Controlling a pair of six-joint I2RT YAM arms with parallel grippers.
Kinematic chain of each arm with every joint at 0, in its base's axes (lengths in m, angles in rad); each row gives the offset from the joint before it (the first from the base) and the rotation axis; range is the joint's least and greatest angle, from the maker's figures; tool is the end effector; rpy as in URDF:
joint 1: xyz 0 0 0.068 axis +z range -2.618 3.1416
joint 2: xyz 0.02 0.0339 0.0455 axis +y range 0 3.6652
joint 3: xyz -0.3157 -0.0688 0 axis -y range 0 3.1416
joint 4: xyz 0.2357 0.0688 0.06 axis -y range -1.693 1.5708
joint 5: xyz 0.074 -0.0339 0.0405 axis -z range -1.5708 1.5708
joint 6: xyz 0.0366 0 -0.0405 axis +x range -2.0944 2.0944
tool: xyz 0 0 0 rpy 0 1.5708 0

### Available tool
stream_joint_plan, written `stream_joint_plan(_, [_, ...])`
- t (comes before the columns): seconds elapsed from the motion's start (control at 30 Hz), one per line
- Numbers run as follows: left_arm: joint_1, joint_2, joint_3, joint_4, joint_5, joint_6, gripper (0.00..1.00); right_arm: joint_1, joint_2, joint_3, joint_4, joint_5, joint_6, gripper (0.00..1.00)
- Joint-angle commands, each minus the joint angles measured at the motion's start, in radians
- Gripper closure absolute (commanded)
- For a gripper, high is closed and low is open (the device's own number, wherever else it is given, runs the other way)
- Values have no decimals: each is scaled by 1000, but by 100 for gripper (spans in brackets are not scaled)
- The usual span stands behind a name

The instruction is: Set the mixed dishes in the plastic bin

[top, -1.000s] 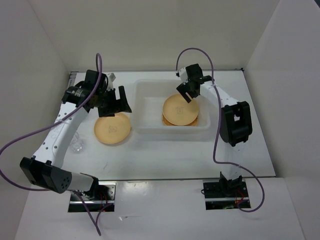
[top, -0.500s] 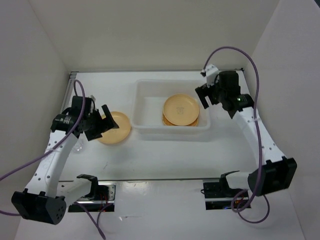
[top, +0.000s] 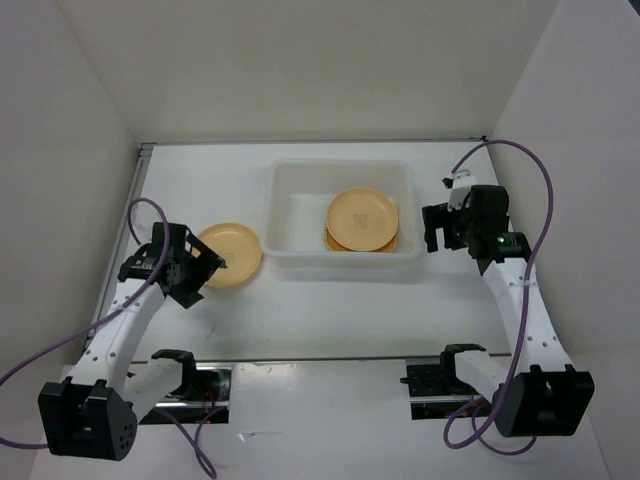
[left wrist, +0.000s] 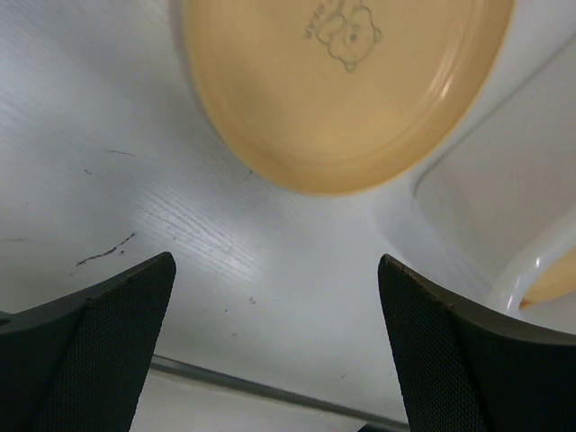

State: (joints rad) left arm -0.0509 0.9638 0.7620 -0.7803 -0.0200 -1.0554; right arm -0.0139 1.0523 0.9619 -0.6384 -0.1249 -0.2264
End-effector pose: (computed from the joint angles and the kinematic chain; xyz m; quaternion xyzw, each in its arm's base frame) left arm 0.1441 -0.0066 0.2924 -0.4632 0.8374 -0.1443 0.2519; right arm 0.1860 0.0020 0.3527 -0.1220 0.9031 0.0077 0.4118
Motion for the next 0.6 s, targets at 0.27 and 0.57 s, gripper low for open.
stream_joint_plan(0.27, [39,386,19,115,-120,-216,0,-9,-242,-11,66,160,47,2])
stream_joint_plan(0.57, [39,556,94,173,-130,-207,0,-9,-451,-123,144,61,-25,2])
